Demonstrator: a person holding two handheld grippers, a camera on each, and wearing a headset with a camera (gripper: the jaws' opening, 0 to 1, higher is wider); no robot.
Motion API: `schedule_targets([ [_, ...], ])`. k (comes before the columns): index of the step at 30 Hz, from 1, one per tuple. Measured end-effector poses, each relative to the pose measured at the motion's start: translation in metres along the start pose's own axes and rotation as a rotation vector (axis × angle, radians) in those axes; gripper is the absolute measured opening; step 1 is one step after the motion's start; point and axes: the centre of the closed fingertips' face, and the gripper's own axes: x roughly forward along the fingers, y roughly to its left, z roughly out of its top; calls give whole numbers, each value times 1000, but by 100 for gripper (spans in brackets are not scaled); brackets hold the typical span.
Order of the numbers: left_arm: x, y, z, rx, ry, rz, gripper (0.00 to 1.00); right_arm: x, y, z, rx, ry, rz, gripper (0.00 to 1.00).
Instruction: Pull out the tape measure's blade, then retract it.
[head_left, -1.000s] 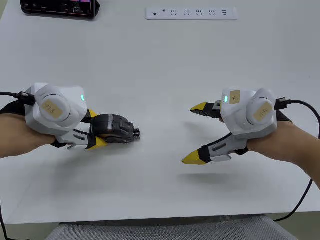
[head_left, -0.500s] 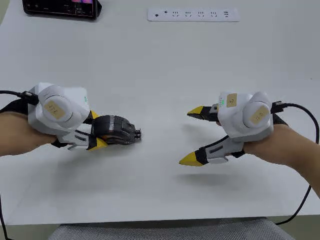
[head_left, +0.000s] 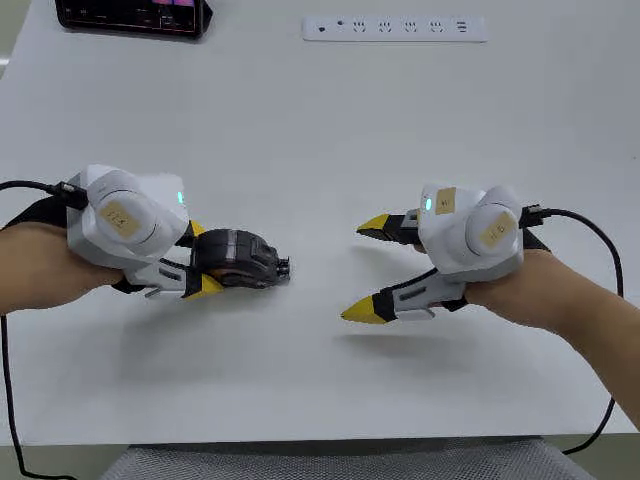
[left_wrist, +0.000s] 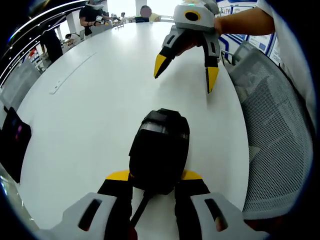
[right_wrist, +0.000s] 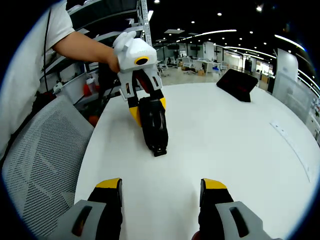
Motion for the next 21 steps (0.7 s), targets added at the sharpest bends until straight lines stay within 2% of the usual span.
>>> schedule_targets([
  [9,0,0,-1,0,11,-1,27,21,-2,12,-20,-36,16,53],
  [11,0,0,0,-2,12,-2,27,25,-1,12,-32,-26,24,52],
  [21,0,0,-1,-9,15,-3,27,46,0,26,-68,-46,51,44],
])
